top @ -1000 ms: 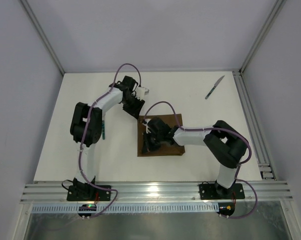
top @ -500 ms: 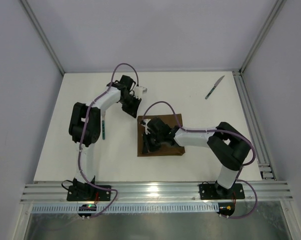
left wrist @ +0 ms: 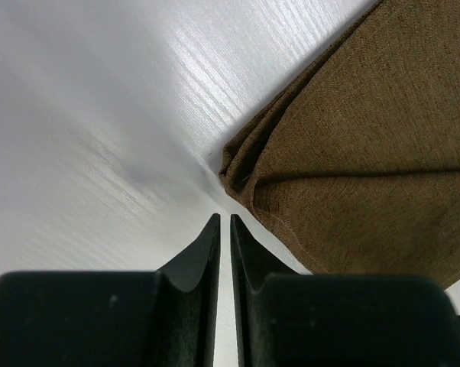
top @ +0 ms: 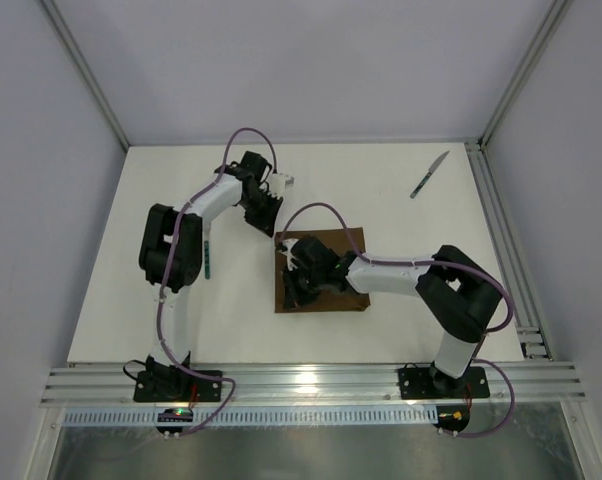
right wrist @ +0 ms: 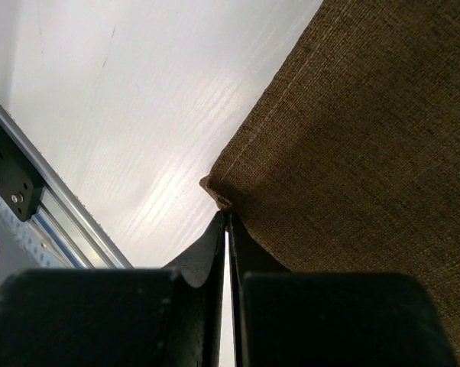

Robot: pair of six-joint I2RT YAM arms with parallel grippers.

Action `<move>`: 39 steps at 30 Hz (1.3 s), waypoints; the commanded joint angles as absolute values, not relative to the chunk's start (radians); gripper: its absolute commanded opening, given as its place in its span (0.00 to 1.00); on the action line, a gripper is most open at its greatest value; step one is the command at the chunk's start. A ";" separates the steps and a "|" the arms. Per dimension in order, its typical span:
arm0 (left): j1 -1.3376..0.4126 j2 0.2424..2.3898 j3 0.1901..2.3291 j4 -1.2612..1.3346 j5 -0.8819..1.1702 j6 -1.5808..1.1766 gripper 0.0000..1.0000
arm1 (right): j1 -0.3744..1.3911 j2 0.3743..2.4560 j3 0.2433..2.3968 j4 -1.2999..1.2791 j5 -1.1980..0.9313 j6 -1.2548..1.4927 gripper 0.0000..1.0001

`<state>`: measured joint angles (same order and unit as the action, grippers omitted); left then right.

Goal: Fold the napkin into a case and place the utensils inside
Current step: Fold the top corner of the square-folded napkin at the center of the board.

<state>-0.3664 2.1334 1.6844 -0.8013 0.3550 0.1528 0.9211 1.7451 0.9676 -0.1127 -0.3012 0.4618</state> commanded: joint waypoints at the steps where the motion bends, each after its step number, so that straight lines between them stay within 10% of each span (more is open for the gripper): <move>1: -0.370 2.100 1.697 -0.798 0.336 0.135 0.10 | 0.923 1.776 1.019 -0.104 -0.281 0.428 0.04; 7: -0.370 2.036 1.686 -0.828 0.414 0.158 0.09 | 0.923 1.798 1.042 -0.112 -0.258 0.413 0.06; 23: -0.429 2.032 1.637 -0.798 0.486 0.169 0.11 | 0.923 1.568 1.053 -0.247 -0.198 0.431 0.55; 26: -0.430 2.057 1.621 -0.775 0.448 0.167 0.10 | 0.908 1.510 0.999 -0.270 -0.175 0.482 0.49; 31: -0.434 2.097 1.617 -0.756 0.408 0.161 0.09 | 0.827 1.441 0.774 -0.220 -0.198 0.589 0.09; 39: -0.434 2.128 1.615 -0.736 0.365 0.153 0.08 | 0.683 1.382 0.572 -0.130 -0.190 0.627 0.04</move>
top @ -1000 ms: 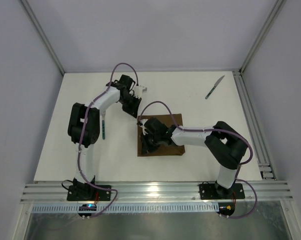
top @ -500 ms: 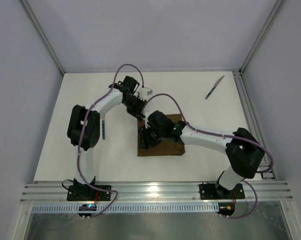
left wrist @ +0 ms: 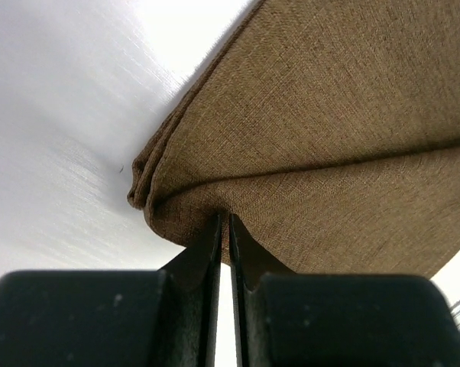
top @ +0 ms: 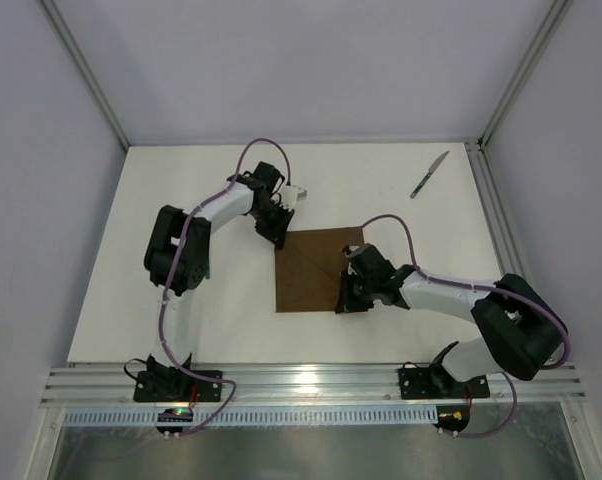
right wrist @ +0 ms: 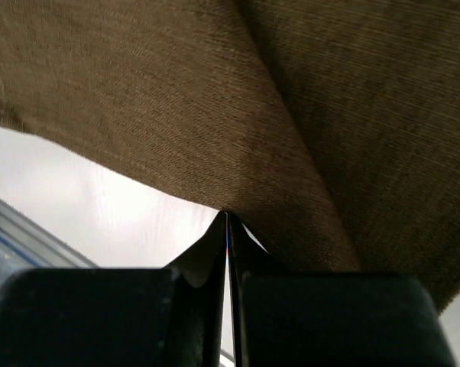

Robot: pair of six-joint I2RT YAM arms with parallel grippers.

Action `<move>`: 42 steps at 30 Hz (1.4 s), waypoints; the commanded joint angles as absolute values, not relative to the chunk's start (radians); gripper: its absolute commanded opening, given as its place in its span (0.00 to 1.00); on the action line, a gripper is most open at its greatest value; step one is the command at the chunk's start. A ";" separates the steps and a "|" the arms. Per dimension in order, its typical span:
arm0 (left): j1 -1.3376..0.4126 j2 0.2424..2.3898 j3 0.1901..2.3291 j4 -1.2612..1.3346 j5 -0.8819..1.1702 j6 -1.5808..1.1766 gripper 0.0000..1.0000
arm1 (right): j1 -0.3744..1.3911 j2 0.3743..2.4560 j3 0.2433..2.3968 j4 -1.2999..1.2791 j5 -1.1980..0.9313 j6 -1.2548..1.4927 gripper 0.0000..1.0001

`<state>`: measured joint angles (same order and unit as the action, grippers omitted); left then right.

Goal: Fold the napkin into a case and place the utensils inside
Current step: Fold the top corner of the square-folded napkin at the center of the board, then pick up the upper triangle-folded napkin from the center of the board.

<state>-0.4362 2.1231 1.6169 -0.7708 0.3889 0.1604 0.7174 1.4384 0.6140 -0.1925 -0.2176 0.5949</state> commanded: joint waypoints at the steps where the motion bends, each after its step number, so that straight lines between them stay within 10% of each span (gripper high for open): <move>1: -0.434 2.129 1.615 -0.735 0.362 0.155 0.08 | 0.670 1.371 0.557 -0.126 -0.195 0.629 0.04; 9: -0.436 2.097 1.615 -0.742 0.386 0.178 0.11 | 0.647 1.261 0.512 -0.138 -0.239 0.637 0.04; 20: -0.503 1.723 1.507 -0.888 0.592 0.415 0.56 | 0.603 1.105 0.692 -0.396 -0.218 0.509 0.29; 42: -0.907 1.600 0.950 -0.550 0.122 0.718 0.72 | 0.422 0.954 0.566 -0.362 -0.279 0.540 0.40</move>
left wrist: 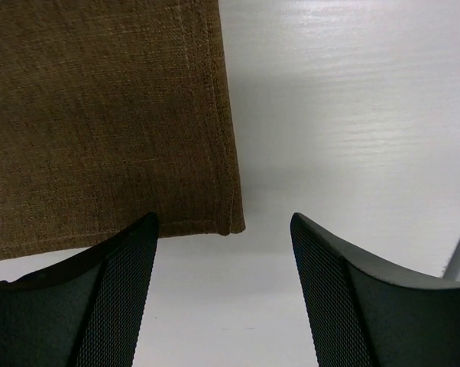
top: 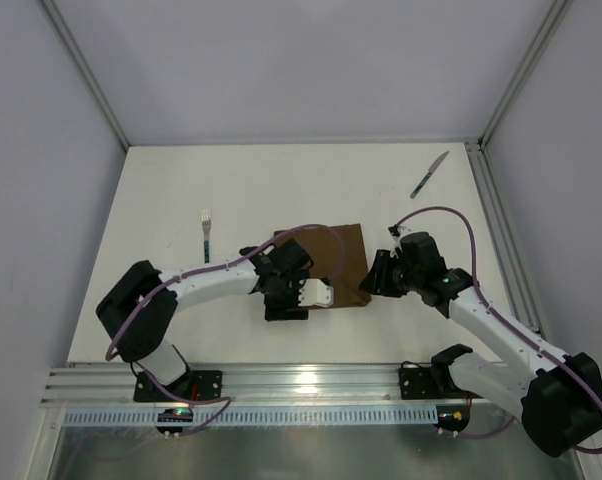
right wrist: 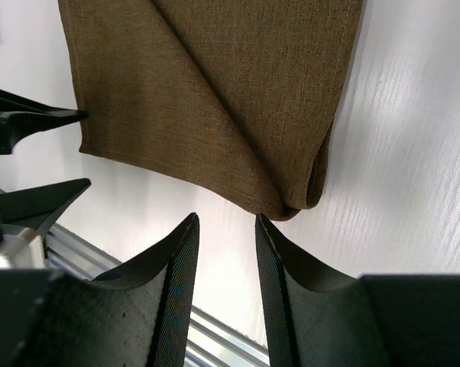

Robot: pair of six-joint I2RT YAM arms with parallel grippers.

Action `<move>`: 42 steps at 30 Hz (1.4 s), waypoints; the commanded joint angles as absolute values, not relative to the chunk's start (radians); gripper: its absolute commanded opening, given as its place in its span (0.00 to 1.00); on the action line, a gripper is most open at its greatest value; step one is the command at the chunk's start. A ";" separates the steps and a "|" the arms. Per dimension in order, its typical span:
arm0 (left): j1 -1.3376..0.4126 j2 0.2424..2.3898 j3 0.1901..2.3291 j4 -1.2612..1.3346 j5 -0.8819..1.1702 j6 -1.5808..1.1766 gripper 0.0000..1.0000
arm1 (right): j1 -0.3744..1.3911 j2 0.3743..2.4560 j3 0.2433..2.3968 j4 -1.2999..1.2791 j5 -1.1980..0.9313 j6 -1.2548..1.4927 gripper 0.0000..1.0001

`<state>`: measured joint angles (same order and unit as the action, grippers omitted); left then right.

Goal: Fold the napkin into a case and place the utensils inside
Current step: Pick up the upper triangle-folded napkin from the center of the board.

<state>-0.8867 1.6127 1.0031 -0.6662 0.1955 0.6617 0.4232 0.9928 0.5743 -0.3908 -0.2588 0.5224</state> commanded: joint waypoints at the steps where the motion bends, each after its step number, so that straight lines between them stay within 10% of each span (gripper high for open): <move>1: -0.910 1.603 0.936 -0.531 0.109 0.722 0.72 | 0.420 0.951 0.565 -0.362 -0.284 0.541 0.40; 8: -0.925 1.618 0.862 -0.474 0.075 0.736 0.69 | 0.422 0.931 0.561 -0.359 -0.302 0.555 0.40; 19: -0.937 1.605 0.844 -0.431 0.011 0.672 0.00 | 0.422 0.799 0.593 -0.318 -0.293 0.346 0.46; 34: -0.830 1.629 1.236 -0.886 0.261 0.563 0.00 | 0.595 0.377 0.426 -0.023 -0.310 -0.242 0.61; 42: -0.802 1.701 1.344 -0.966 0.275 0.569 0.00 | 0.980 0.599 0.332 0.128 -0.019 -0.330 0.64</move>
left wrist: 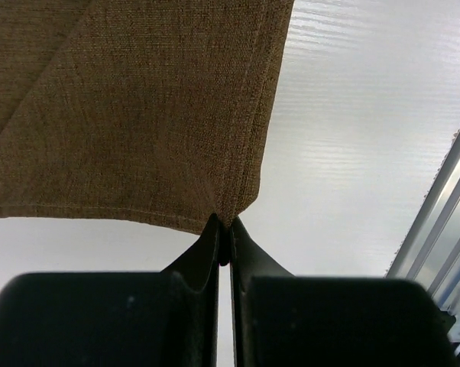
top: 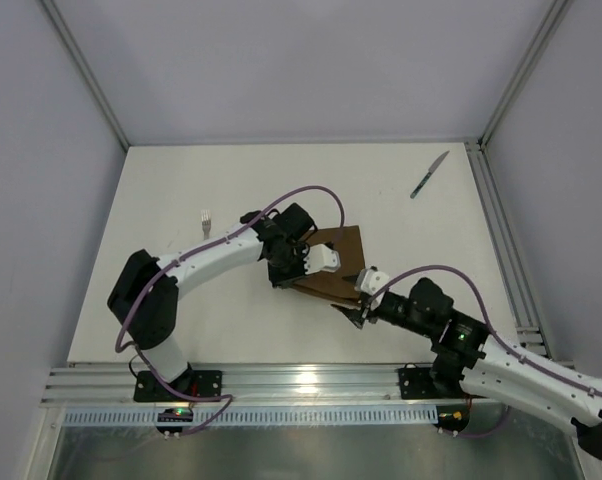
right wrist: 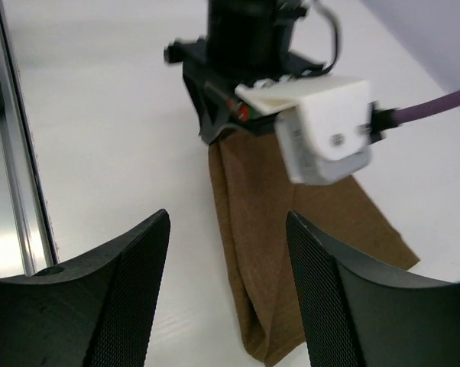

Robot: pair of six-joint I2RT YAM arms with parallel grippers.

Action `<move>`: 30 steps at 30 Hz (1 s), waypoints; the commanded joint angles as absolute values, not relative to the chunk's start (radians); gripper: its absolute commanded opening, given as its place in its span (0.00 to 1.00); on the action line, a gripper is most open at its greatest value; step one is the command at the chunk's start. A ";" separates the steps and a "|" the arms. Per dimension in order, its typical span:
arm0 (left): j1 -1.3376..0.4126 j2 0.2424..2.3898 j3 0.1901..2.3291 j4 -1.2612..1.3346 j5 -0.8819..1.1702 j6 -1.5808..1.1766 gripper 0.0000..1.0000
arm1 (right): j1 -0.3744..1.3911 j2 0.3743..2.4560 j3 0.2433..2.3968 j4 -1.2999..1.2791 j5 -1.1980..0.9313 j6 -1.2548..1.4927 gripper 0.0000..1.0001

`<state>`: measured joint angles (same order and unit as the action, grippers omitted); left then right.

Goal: Fold the napkin into a case and place the utensils inside
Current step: Pick up the upper triangle-folded napkin from the center of the board.

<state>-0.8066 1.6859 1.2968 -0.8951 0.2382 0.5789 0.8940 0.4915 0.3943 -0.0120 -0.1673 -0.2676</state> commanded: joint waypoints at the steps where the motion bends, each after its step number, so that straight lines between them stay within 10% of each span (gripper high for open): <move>1: -0.801 1.703 1.351 -0.971 0.278 0.569 0.00 | 1.000 0.641 0.313 0.174 0.021 -0.342 0.67; 30: -0.762 1.718 1.419 -1.040 0.396 0.617 0.00 | 1.088 1.393 0.376 0.611 0.319 -0.445 0.77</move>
<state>-0.7654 1.7149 1.3701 -1.0077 0.3450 0.5941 1.0801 1.3544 0.3126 0.5152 0.2512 -0.4294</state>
